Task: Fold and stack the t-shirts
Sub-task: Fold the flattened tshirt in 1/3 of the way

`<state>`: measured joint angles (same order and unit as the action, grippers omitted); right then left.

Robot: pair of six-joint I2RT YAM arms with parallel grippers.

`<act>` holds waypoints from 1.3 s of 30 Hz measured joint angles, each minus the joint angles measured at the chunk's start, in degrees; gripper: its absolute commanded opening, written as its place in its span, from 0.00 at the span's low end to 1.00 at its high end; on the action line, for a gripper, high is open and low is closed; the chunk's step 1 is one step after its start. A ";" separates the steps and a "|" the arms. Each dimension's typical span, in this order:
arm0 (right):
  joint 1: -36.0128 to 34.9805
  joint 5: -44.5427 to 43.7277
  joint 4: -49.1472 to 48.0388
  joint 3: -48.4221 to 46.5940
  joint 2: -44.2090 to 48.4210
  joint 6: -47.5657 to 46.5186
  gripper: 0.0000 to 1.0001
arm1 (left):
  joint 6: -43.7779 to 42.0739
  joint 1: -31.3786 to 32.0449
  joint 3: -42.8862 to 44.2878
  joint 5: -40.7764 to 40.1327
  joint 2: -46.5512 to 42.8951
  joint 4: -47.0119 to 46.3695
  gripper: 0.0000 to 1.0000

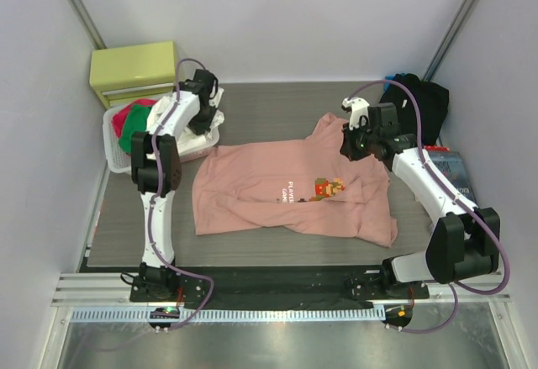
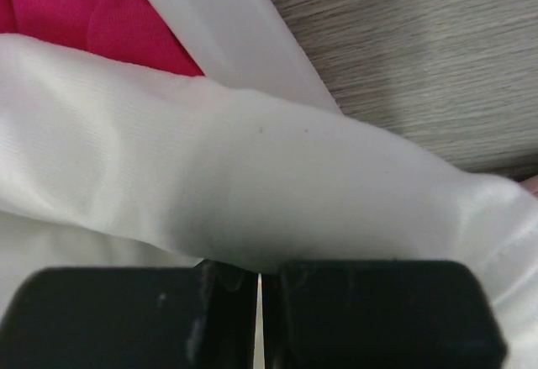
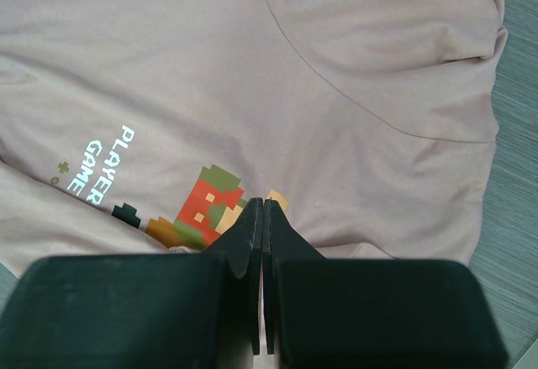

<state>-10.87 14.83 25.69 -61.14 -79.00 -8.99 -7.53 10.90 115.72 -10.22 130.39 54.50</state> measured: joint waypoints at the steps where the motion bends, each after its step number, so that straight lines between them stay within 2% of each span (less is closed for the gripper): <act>1: 0.00 0.11 -0.02 0.07 -0.02 0.00 0.01 | -0.04 0.11 0.44 0.26 0.22 0.31 0.00; 6: 0.00 0.46 -0.35 0.26 -0.13 0.00 0.01 | -0.13 0.22 0.59 0.37 0.48 0.42 0.00; 10: 0.00 0.55 -0.81 0.57 -0.52 0.00 0.01 | -0.11 -0.42 -3.10 0.44 -1.62 -2.73 0.00; 18: 0.00 0.59 -1.25 1.44 -0.55 0.02 0.01 | 0.07 -2.25 -8.24 4.63 -5.20 -7.13 0.00; 22: 0.00 0.94 -1.40 1.44 -0.68 0.09 0.01 | 0.11 -2.43 -7.76 5.31 -5.22 -6.82 0.00; 29: 0.00 0.98 -1.66 1.49 -1.68 0.09 0.01 | -0.22 -0.81 2.89 4.24 1.11 -0.61 0.00; 31: 0.00 0.98 -1.68 1.60 -1.68 0.04 0.01 | -0.15 0.57 9.25 4.61 4.72 2.19 0.00; 39: 0.00 1.01 -1.92 1.62 -4.52 0.04 0.01 | -1.46 4.11 15.52 5.33 7.78 1.05 0.00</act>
<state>-10.87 15.84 23.77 -59.53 -83.53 -8.95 -8.99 15.00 131.24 -4.89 138.17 55.55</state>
